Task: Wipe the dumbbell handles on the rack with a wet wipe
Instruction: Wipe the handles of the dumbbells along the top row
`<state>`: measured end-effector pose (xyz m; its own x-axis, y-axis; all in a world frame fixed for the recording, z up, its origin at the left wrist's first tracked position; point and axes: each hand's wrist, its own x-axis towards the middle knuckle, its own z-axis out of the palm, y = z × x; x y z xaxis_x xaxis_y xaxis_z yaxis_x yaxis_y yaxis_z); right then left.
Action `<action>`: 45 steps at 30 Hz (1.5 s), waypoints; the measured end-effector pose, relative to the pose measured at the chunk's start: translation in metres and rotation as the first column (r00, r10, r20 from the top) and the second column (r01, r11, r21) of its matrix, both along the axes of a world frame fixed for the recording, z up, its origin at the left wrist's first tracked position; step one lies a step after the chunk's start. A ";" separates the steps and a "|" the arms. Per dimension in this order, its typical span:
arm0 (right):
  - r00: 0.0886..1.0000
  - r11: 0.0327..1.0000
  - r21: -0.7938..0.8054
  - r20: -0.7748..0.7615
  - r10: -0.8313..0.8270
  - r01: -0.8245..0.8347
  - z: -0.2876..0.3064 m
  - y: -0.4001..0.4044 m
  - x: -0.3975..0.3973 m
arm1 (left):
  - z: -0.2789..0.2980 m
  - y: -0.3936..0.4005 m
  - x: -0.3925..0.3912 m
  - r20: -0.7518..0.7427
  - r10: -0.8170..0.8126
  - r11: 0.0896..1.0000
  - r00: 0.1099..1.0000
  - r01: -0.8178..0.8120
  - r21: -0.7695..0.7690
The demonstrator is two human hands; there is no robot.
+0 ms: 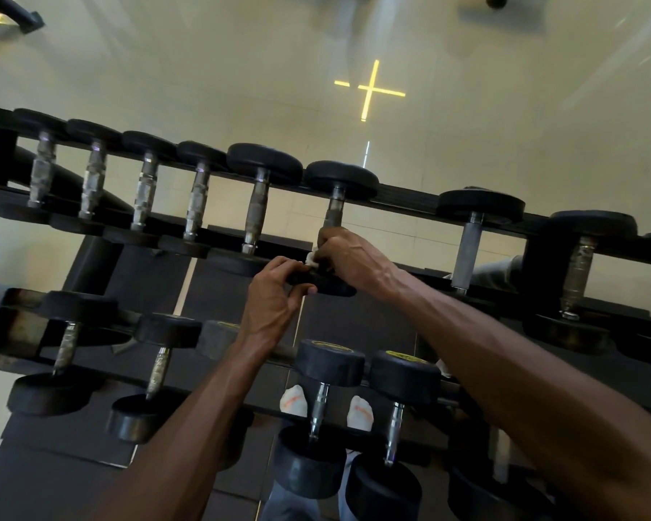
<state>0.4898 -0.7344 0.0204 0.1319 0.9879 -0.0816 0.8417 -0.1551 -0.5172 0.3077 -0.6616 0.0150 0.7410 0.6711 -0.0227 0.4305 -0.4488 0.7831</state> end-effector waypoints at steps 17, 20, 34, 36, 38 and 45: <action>0.551 0.720 -0.174 -0.532 -0.643 0.672 0.010 -0.013 0.036 | 0.008 -0.030 0.073 -0.714 -0.321 0.666 0.623 0.684 0.298; 0.533 0.727 -0.172 -0.573 -0.623 0.665 0.009 -0.012 0.036 | 0.006 -0.041 0.097 -0.844 -0.250 0.618 0.475 0.749 0.238; 0.616 0.762 -0.178 -0.489 -0.618 0.623 0.000 -0.014 0.035 | -0.005 -0.005 0.025 -0.035 -0.081 0.985 0.996 0.075 -0.155; 0.643 0.779 -0.166 -0.477 -0.600 0.604 0.001 -0.007 0.030 | -0.002 -0.003 0.026 -0.070 -0.117 0.984 0.991 0.106 -0.143; 0.706 0.811 -0.134 -0.427 -0.566 0.569 0.003 -0.002 0.024 | -0.001 -0.003 0.024 -0.093 -0.141 0.985 0.986 0.130 -0.117; 1.000 1.000 -0.019 -0.025 0.002 -0.003 0.003 -0.001 -0.005 | 0.001 -0.006 0.000 -0.048 -0.071 0.994 0.996 0.074 0.078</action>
